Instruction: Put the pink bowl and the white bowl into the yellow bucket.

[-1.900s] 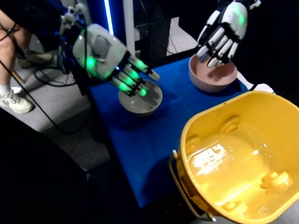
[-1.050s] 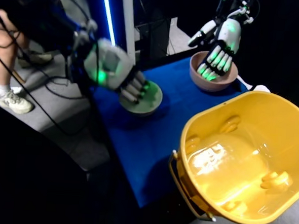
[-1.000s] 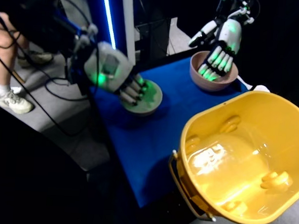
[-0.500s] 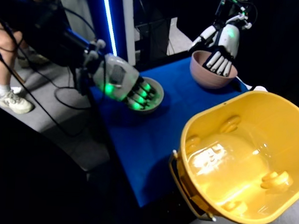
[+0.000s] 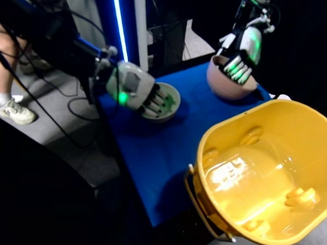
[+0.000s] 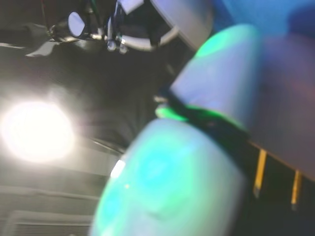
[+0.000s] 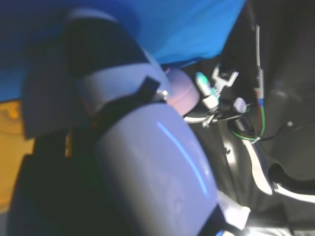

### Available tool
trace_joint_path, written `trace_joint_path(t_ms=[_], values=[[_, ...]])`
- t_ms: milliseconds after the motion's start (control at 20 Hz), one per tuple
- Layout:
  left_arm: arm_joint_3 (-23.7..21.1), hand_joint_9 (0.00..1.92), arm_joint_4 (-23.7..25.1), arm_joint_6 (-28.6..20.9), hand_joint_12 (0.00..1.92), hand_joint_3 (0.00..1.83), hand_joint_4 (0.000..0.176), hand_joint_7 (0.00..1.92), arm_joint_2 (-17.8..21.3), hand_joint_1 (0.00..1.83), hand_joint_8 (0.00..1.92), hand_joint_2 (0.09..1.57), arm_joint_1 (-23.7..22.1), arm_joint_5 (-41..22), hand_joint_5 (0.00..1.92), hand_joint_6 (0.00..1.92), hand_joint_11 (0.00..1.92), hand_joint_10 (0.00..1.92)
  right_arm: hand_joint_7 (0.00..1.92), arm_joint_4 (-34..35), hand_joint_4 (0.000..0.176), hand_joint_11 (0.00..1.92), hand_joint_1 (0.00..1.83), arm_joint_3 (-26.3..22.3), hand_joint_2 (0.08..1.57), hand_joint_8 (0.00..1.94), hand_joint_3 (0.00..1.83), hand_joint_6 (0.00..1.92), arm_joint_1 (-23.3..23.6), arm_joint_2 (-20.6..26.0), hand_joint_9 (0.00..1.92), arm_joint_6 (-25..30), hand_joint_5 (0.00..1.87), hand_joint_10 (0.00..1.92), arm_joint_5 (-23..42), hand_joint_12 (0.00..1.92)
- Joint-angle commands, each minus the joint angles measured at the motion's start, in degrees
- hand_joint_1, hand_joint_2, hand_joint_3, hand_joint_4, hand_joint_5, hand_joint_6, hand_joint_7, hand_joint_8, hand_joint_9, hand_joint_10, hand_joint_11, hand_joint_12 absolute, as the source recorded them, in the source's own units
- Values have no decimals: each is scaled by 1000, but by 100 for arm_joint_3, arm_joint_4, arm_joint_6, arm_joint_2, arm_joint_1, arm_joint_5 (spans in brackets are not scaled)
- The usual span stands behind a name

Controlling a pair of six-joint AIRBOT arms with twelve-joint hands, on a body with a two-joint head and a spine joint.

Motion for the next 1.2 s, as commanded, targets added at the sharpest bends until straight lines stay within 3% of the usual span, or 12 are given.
trace_joint_path(t_ms=[0,200,300,400,500,550,650,850,950,1000,1050,1150], values=[[-56,793,-236,-31,1799,0,0,794,73,1485,1252,1205,-12,876,700,1104,550,1464,735,-38,0,585,1475,-66,1217,1193,0,1444,199,80,737,20,660,1298,-343,1766],[-251,760,-236,120,1800,0,0,766,385,1482,1299,1212,72,1392,679,1147,589,1464,722,-79,0,597,1473,-404,1214,1202,0,1385,679,509,739,21,683,1302,-369,1773],[-310,756,-236,120,1468,0,0,806,487,1354,1312,1209,95,1658,719,1165,641,1513,691,-94,0,655,1474,-604,1208,1165,0,1336,749,702,760,22,702,1324,-667,1727],[-423,750,-236,164,1455,0,0,820,636,1354,1302,1204,97,1869,738,1117,622,1514,819,-94,0,815,1487,-796,1140,1045,1,1175,763,871,901,24,812,1184,-920,1580],[-530,765,-236,231,1441,0,0,832,793,1356,1282,1199,97,2053,746,1083,646,1511,685,-96,0,621,1472,-1046,1220,1214,1,1423,801,1066,747,29,641,1325,-1180,1734],[-601,735,-236,284,1496,0,0,801,882,1352,1362,1215,97,2145,729,1061,644,1564,736,-96,0,602,1371,-1195,1212,1240,1,1408,809,1210,755,29,727,1376,-1332,1488],[-739,712,-236,429,1542,0,0,779,1088,1346,1414,1229,97,2262,700,1101,634,1582,851,-96,0,663,1358,-1395,1175,1124,1,1316,843,1413,802,30,795,1309,-1549,1311],[-831,702,-236,556,1597,0,0,787,1371,1345,1417,1219,95,2506,749,1114,618,1534,855,-139,0,712,1357,-1547,1174,1109,0,1305,1134,1598,830,31,780,1316,-1805,1279],[-839,746,-236,623,1572,0,0,804,1520,1352,1414,1207,87,2613,782,1003,591,1532,869,-227,0,800,1363,-1577,1167,1120,0,1253,1359,1640,884,30,760,1313,-1817,1413],[-838,761,-236,720,1597,0,0,844,1590,1236,1461,1203,51,2656,811,1004,669,1315,839,-231,0,790,1359,-1533,1178,1147,5,1300,1482,1594,860,30,735,1373,-1817,1477],[-814,761,-236,842,1610,0,0,844,1656,1233,1465,1204,-80,2651,809,1000,690,1304,829,-275,0,785,1358,-1444,1182,1156,5,1325,1669,1480,857,30,727,1378,-1817,1484],[-690,858,-236,862,1437,0,0,864,1675,1364,1281,1163,-398,2497,861,872,718,1410,847,-298,0,803,1484,-1311,1144,1056,0,1238,1920,1321,904,30,767,1172,-1817,1564]])
